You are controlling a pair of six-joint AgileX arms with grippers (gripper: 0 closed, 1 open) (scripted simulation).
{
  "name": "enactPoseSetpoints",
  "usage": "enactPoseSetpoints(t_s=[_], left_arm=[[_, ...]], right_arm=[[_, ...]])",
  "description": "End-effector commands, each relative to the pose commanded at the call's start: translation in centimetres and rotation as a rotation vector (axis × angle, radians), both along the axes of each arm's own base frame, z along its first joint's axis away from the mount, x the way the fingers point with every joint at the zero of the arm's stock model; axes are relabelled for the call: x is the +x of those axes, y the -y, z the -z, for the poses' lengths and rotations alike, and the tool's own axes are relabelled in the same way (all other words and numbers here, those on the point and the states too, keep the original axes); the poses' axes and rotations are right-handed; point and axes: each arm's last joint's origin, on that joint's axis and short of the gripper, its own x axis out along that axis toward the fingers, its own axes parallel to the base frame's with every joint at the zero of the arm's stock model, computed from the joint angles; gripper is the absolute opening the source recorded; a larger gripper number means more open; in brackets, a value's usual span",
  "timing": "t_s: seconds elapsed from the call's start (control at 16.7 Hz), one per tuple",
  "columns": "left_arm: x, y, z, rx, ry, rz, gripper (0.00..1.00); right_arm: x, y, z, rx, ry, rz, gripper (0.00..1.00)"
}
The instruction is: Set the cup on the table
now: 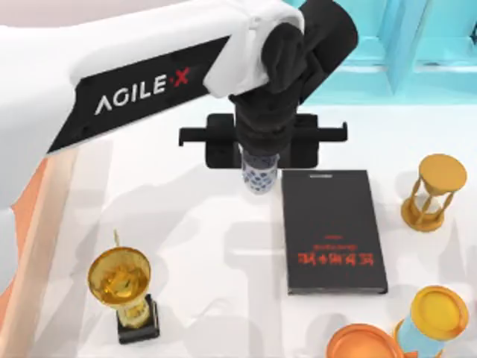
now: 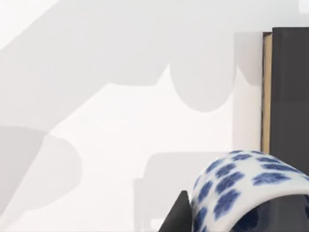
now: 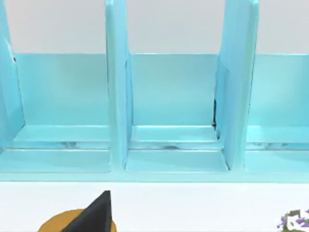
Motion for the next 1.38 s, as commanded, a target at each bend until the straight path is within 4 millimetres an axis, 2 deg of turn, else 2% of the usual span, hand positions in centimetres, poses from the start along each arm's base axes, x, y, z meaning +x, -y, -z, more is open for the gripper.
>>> enactPoseSetpoints(t_s=[0.3, 0.54, 1.32, 1.38], left_arm=[[0.7, -0.1, 3.7, 0.001, -0.003, -0.002, 0.0], [0.8, -0.1, 4.0, 0.004, -0.006, -0.002, 0.0], [0.8, -0.1, 4.0, 0.004, -0.006, -0.002, 0.98], [0.8, -0.1, 4.0, 0.004, -0.006, -0.002, 1.0]], right_arm=[[0.0, 0.0, 0.0, 0.0, 0.0, 0.0, 1.0], [0.0, 0.0, 0.0, 0.0, 0.0, 0.0, 1.0], [0.0, 0.0, 0.0, 0.0, 0.0, 0.0, 1.0], [0.0, 0.0, 0.0, 0.0, 0.0, 0.0, 1.0]])
